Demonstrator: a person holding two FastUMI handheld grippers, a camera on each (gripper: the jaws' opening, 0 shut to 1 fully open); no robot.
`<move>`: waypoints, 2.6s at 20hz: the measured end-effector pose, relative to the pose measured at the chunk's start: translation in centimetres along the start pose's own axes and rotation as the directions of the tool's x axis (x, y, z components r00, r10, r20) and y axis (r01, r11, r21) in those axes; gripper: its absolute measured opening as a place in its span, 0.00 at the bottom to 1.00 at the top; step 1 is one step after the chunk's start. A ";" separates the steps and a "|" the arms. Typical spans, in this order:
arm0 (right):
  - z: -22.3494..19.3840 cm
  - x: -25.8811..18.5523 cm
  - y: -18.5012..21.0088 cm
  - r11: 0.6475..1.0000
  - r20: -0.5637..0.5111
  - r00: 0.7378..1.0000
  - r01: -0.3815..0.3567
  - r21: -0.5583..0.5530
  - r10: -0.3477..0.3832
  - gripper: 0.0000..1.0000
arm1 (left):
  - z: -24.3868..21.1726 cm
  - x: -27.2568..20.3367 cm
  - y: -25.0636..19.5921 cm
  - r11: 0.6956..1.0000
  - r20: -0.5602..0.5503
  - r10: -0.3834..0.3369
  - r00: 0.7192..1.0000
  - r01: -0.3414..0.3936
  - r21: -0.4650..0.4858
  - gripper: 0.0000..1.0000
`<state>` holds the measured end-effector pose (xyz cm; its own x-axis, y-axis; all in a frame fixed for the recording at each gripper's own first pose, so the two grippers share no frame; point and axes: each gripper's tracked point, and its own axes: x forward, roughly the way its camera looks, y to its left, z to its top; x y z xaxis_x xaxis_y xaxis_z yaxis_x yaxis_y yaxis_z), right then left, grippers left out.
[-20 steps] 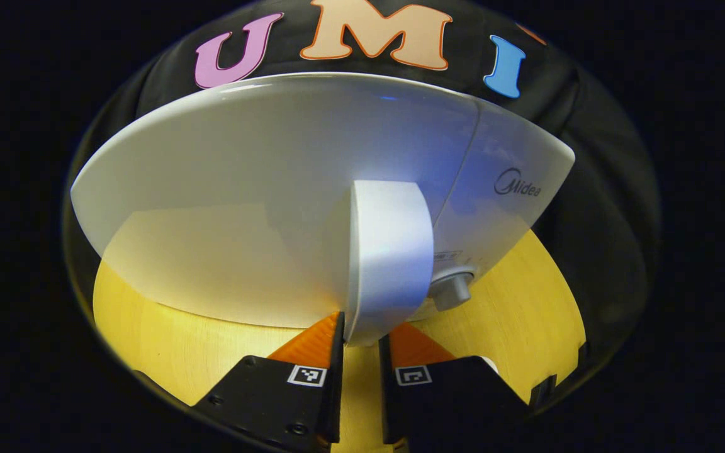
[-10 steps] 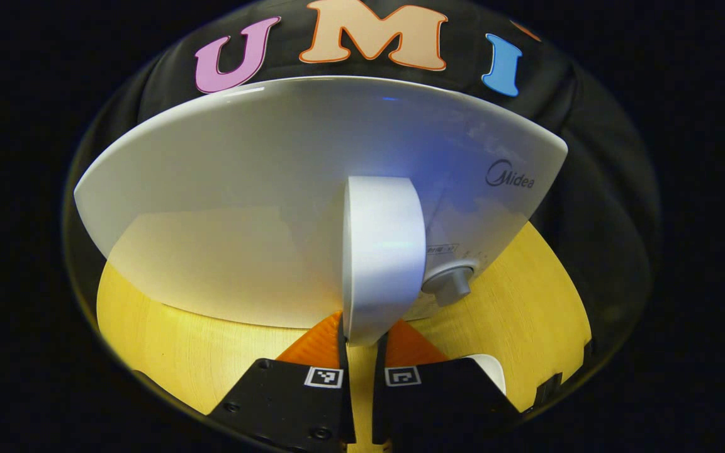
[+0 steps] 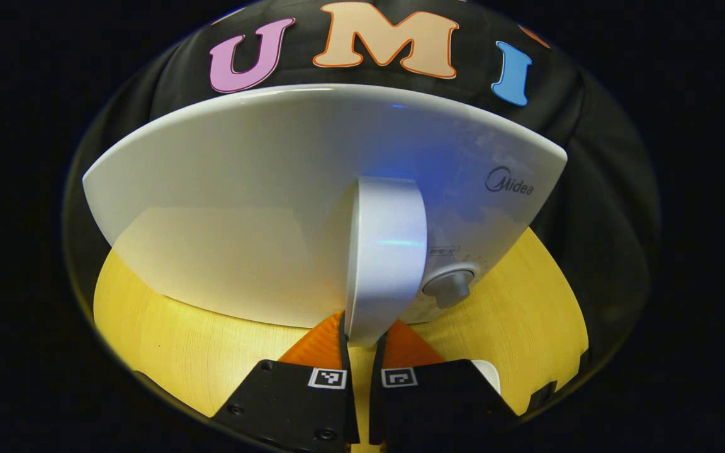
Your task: Open the microwave oven with the left hand, put the food in, and close the microwave oven.
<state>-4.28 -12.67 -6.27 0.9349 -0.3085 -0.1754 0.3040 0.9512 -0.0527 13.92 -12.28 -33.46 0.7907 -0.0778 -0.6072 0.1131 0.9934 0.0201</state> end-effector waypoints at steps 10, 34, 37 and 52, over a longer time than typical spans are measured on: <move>-0.4 2.3 2.3 0.994 -0.021 0.996 -0.087 -0.061 0.086 0.99 | -6.3 -7.7 2.1 1.000 -0.013 -0.004 1.000 0.005 0.024 0.09; -3.4 2.3 14.0 0.934 -0.071 0.948 -0.317 -0.167 0.309 0.92 | -13.2 -20.7 15.9 0.976 0.008 0.180 0.984 -0.178 -0.123 0.33; -3.6 2.2 15.0 0.930 -0.074 0.945 -0.326 -0.171 0.318 0.92 | -13.8 -21.8 18.0 0.963 -0.002 0.214 0.977 -0.212 -0.165 0.43; -6.9 1.4 20.2 0.904 -0.081 0.931 -0.364 -0.226 0.355 0.99 | -16.1 -27.9 27.7 0.886 0.024 0.309 0.951 -0.278 -0.372 0.65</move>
<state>1.86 6.14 -14.38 0.9638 0.0509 -0.2617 -0.1072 0.9728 -0.2056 -14.71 18.75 -28.71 0.8010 0.2308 -0.5524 -0.3435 0.9329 -0.1082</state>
